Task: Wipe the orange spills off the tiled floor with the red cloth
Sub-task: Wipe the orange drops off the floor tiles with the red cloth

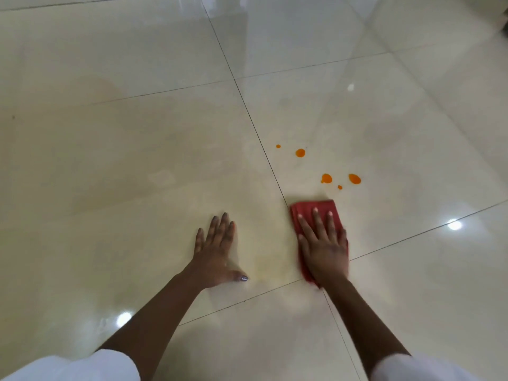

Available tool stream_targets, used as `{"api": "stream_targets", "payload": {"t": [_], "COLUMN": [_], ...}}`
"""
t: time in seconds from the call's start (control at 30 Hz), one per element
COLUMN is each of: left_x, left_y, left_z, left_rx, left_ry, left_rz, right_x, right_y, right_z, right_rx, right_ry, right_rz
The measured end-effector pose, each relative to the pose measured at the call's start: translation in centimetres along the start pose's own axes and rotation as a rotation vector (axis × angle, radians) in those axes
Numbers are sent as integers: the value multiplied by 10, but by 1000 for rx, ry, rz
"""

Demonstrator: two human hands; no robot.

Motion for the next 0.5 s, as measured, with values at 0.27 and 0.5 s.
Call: {"api": "stream_targets", "payload": {"t": [0.27, 0.5], "left_x": [36, 26], "left_y": [-7, -8], "left_z": [-51, -20], "left_rx": [-101, -63], "left_ry": [-43, 50], "left_rz": [33, 35], "right_x": [52, -22], "right_y": [19, 10], "right_z": [-158, -48], "right_rx": [-48, -10], "right_ry": [-362, 59], "right_rz": [-35, -67]}}
Point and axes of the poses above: each hand's wrist, its own x-axis away from the middle knuckle, its own y-axis out of the palm, z = x × y, the point moved 10 cm from there along -x, towards the middle knuckle, and after that the axes turned 1 degree about y, right-handed, at the moved point
